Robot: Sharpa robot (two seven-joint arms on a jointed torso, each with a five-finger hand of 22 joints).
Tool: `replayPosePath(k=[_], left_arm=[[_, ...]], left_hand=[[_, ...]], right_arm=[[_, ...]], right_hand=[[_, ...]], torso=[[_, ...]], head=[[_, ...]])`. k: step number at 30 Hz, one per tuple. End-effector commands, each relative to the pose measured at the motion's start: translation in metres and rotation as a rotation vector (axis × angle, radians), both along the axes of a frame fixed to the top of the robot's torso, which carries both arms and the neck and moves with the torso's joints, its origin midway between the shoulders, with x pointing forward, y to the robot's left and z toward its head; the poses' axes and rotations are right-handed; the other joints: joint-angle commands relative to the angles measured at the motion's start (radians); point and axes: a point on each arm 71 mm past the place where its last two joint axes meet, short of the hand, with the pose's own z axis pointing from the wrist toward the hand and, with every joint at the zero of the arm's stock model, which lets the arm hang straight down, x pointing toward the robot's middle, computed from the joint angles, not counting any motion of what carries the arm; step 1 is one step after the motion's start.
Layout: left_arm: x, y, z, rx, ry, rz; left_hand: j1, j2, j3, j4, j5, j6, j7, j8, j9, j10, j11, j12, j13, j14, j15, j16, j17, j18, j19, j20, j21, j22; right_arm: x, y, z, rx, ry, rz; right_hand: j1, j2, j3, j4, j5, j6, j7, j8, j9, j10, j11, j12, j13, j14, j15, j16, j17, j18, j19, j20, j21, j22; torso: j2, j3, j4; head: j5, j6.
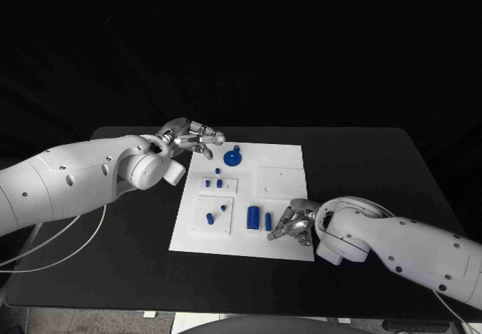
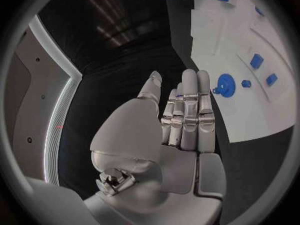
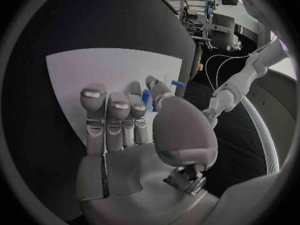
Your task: Assemble the parts on the task board
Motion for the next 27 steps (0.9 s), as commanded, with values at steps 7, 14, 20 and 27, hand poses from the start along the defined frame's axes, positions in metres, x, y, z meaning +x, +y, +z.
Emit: replayPosePath(k=[7,14,20,27], left_arm=[[0.000,-0.002,0.001,-0.001,-0.002,-0.015],[0.000,-0.002,0.000,-0.001,-0.002,-0.016],[0.000,-0.001,0.000,0.000,-0.001,-0.016],[0.000,-0.002,0.000,0.000,-0.001,-0.016]], left_hand=[[0.003,0.006,0.002,-0.004,-0.005,-0.009,0.000,-0.003,0.001,0.001,0.002,-0.002,0.001,0.004,0.000,-0.006,-0.001,-0.006,0.008,0.000,0.001,0.001],[0.002,0.006,-0.002,-0.008,-0.005,-0.008,0.000,-0.003,0.001,0.001,0.002,-0.003,0.001,0.003,0.000,-0.006,-0.001,-0.006,0.008,0.000,0.001,0.003],[0.002,0.006,-0.002,-0.008,-0.005,-0.008,0.000,-0.003,0.001,0.001,0.002,-0.003,0.001,0.003,0.000,-0.006,-0.001,-0.006,0.008,0.000,0.001,0.003],[0.002,0.006,-0.002,-0.008,-0.005,-0.008,0.000,-0.003,0.001,0.001,0.002,-0.003,0.001,0.003,0.000,-0.006,-0.001,-0.006,0.008,0.000,0.001,0.003]], right_arm=[[0.002,-0.002,0.000,0.022,-0.025,-0.004],[0.004,-0.004,0.001,0.011,-0.041,-0.006],[0.007,-0.006,0.002,-0.015,-0.073,-0.004],[0.009,-0.007,0.003,-0.034,-0.094,-0.007]], right_hand=[[-0.045,0.043,-0.126,0.111,0.015,-0.004,0.000,-0.003,0.003,0.000,0.000,0.004,0.000,0.001,0.000,-0.005,0.003,0.004,0.056,-0.001,-0.001,0.057],[-0.055,0.110,-0.266,0.103,0.086,-0.007,0.001,-0.003,0.004,0.000,0.000,0.005,-0.002,0.001,0.000,-0.005,0.003,0.004,0.055,-0.001,0.001,0.056],[-0.044,0.143,-0.263,0.090,0.052,-0.005,-0.001,-0.003,0.004,0.001,-0.001,0.004,-0.002,0.001,-0.001,-0.005,0.003,0.004,0.056,-0.001,0.002,0.056],[-0.010,0.139,0.038,0.032,-0.233,-0.005,-0.007,-0.004,0.001,0.003,-0.004,0.003,-0.004,0.001,-0.003,-0.006,0.002,0.001,0.055,-0.003,-0.001,0.055]], torso=[[0.000,-0.0003,0.0002],[0.001,-0.0001,0.0006],[0.001,-0.0006,0.0008],[0.000,-0.0009,-0.0001]], head=[[0.000,-0.001],[0.000,-0.004],[0.001,-0.005],[0.001,-0.006]])
